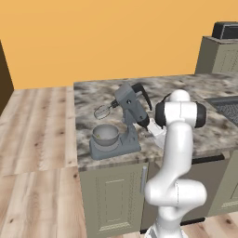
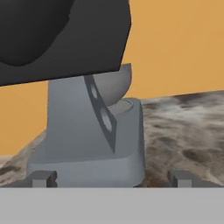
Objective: Add butter and sugar cubes to the stand mixer bowl and then turn on the stand mixer to begin making frosting.
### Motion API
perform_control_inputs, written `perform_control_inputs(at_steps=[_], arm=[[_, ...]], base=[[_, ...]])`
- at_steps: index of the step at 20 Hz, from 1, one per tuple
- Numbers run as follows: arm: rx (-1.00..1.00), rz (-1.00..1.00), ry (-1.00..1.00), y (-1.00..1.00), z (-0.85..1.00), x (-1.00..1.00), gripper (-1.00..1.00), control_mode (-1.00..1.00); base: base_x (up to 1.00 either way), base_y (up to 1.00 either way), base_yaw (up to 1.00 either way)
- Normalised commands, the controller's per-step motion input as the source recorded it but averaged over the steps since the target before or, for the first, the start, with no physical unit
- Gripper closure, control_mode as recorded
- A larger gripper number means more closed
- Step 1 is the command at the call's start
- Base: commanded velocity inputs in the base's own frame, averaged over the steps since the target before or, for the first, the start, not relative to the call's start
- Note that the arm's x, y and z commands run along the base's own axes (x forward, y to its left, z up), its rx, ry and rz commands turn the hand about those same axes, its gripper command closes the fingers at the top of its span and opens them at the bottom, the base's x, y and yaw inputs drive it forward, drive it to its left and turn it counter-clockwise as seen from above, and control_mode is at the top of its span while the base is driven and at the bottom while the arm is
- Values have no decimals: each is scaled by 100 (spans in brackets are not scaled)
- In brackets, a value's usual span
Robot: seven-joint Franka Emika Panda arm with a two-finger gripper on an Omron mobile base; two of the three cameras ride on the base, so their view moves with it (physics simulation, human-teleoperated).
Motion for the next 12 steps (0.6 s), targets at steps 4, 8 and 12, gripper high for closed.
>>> perform_control_inputs(at_steps=[4,8,12], arm=[[0,-2,0,0,-20,16,-100,-100],[0,-2,0,0,-24,12,-100,-100],[0,-2,0,0,-18,15,-100,-100]], base=[[0,0,0],[0,0,0],[0,0,0]])
